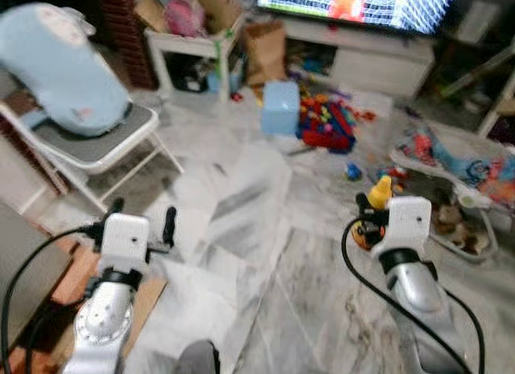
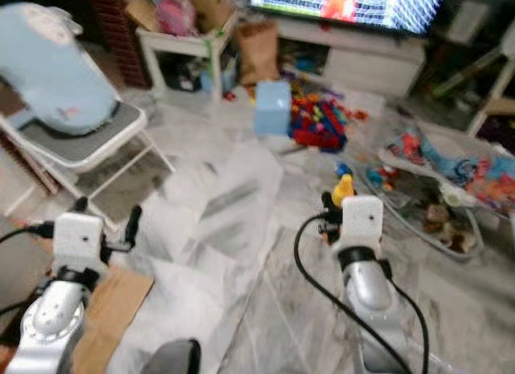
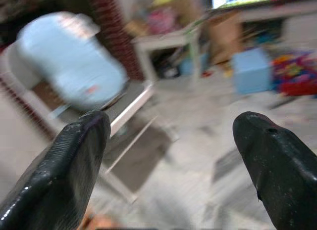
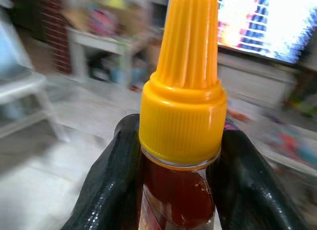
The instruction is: Restocking fridge
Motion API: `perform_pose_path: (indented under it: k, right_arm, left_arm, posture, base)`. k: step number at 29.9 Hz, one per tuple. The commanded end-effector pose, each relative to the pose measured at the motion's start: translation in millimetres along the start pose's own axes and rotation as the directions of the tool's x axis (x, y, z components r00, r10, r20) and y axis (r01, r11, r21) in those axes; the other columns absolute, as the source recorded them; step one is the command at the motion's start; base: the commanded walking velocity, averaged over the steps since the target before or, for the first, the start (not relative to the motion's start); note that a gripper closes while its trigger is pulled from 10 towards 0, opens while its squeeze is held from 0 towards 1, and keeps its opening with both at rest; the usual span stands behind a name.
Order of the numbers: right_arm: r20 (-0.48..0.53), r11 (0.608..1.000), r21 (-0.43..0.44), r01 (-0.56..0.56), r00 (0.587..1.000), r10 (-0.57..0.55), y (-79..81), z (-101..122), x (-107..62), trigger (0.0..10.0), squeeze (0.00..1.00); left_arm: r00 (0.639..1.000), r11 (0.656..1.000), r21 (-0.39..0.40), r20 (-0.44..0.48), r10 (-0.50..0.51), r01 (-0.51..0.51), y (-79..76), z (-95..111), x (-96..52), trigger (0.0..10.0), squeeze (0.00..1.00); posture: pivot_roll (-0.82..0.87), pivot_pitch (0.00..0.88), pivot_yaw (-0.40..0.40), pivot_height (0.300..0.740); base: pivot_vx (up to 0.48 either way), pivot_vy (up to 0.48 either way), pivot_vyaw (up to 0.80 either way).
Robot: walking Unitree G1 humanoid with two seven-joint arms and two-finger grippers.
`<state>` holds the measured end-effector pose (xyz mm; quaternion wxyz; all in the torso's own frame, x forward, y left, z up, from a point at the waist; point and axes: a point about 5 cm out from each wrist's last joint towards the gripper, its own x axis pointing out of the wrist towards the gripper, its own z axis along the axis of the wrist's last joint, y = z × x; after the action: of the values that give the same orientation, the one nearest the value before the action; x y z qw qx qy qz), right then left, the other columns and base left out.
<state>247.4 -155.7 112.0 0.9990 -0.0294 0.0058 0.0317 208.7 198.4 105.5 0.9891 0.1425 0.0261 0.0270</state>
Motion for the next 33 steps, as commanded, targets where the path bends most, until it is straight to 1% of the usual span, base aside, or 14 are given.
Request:
perform_pose_path:
  k: [1, 3, 7, 11, 12, 14, 17, 21, 24, 26, 28, 33]
  right_arm:
    - [0.002, 1.000, -0.013, 0.006, 1.000, -0.006, -6.1, 1.5, -0.6, 10.0, 0.00]
    - [-0.002, 1.000, -0.011, -0.007, 1.000, 0.007, -5.0, 1.6, -0.1, 10.0, 0.00]
    - [-0.005, 1.000, -0.007, -0.018, 1.000, 0.018, -4.2, 1.8, -0.1, 10.0, 0.00]
    - [-0.009, 1.000, -0.010, -0.024, 1.000, 0.024, -4.6, 1.3, 0.5, 10.0, 0.00]
    - [-0.010, 1.000, -0.015, -0.026, 1.000, 0.026, -5.3, 0.9, 0.8, 10.0, 0.00]
    - [-0.012, 0.999, -0.019, -0.029, 1.000, 0.029, -6.0, 0.5, 1.4, 10.0, 0.00]
    - [-0.010, 0.999, -0.024, -0.034, 0.999, 0.033, -5.8, 0.9, 3.1, 10.0, 0.00]
    - [0.000, 0.998, -0.057, -0.028, 1.000, 0.028, -6.1, 3.1, 5.7, 10.0, 0.00]
    - [0.003, 0.998, -0.056, -0.028, 1.000, 0.028, -6.2, 3.7, 6.7, 10.0, 0.00]
    - [0.005, 0.999, -0.047, -0.028, 1.000, 0.028, -6.8, 4.4, 7.8, 10.0, 0.00]
    - [0.008, 0.999, -0.029, -0.024, 1.000, 0.025, -9.4, 4.9, 8.1, 10.0, 0.00]
    - [0.007, 0.999, -0.035, -0.028, 1.000, 0.028, -10.4, 4.9, 7.8, 10.0, 0.00]
  left_arm:
    - [1.000, 1.000, -0.025, 0.005, 0.014, -0.014, -3.1, 5.3, -5.2, 10.0, 0.00]
    - [1.000, 0.999, -0.027, 0.007, 0.023, -0.023, -4.8, 7.0, -11.3, 10.0, 0.00]
    - [0.999, 0.999, -0.007, 0.009, 0.041, -0.041, -3.8, 7.4, -17.1, 10.0, 0.00]
    - [0.998, 0.998, -0.015, -0.015, 0.068, -0.069, -0.2, 6.1, -24.2, 10.0, 0.00]
    - [0.997, 0.997, -0.023, -0.036, 0.072, -0.073, -0.8, 4.3, -28.4, 10.0, 0.00]
    - [0.996, 0.997, -0.034, -0.049, 0.067, -0.069, -2.3, 2.3, -30.6, 10.0, 0.00]
    - [0.997, 0.996, -0.066, -0.057, 0.060, -0.064, -3.2, 1.1, -28.4, 10.0, 0.00]
    - [0.997, 0.996, -0.071, -0.062, 0.046, -0.050, -4.7, 0.5, -25.2, 10.0, 0.00]
    - [0.997, 0.995, -0.085, -0.071, 0.037, -0.043, -5.8, -0.8, -24.1, 10.0, 0.00]
    - [0.996, 0.995, -0.092, -0.084, 0.040, -0.048, -5.3, -2.1, -22.7, 10.0, 0.00]
    - [0.995, 0.993, -0.110, -0.087, 0.042, -0.051, -5.7, -2.1, -21.5, 10.0, 0.00]
    - [0.995, 0.992, -0.111, -0.086, 0.042, -0.052, -6.1, -1.8, -21.7, 10.0, 0.00]
  posture:
    - [0.05, 0.114, -0.087, 0.740]
    - [0.06, 0.117, -0.097, 0.740]
    - [0.08, 0.118, -0.102, 0.740]
    - [0.09, 0.117, -0.101, 0.740]
    - [0.09, 0.117, -0.101, 0.740]
    - [0.09, 0.116, -0.101, 0.740]
    - [0.08, 0.112, -0.102, 0.740]
    - [0.07, 0.104, -0.103, 0.740]
    - [0.07, 0.104, -0.103, 0.740]
    - [0.07, 0.101, -0.102, 0.740]
    - [0.07, 0.103, -0.108, 0.740]
    - [0.07, 0.101, -0.110, 0.740]
  base:
    - [0.000, 0.000, 0.80]
    - [0.000, 0.000, 0.80]
    - [0.000, 0.000, 0.80]
    - [0.000, 0.000, 0.80]
    - [0.000, 0.000, 0.80]
    - [0.000, 0.000, 0.80]
    - [0.000, 0.000, 0.80]
    - [0.000, 0.000, 0.80]
    - [0.000, 0.000, 0.80]
    - [0.000, 0.304, 0.80]
    - [0.000, 0.480, 0.00]
    - [0.000, 0.480, 0.00]
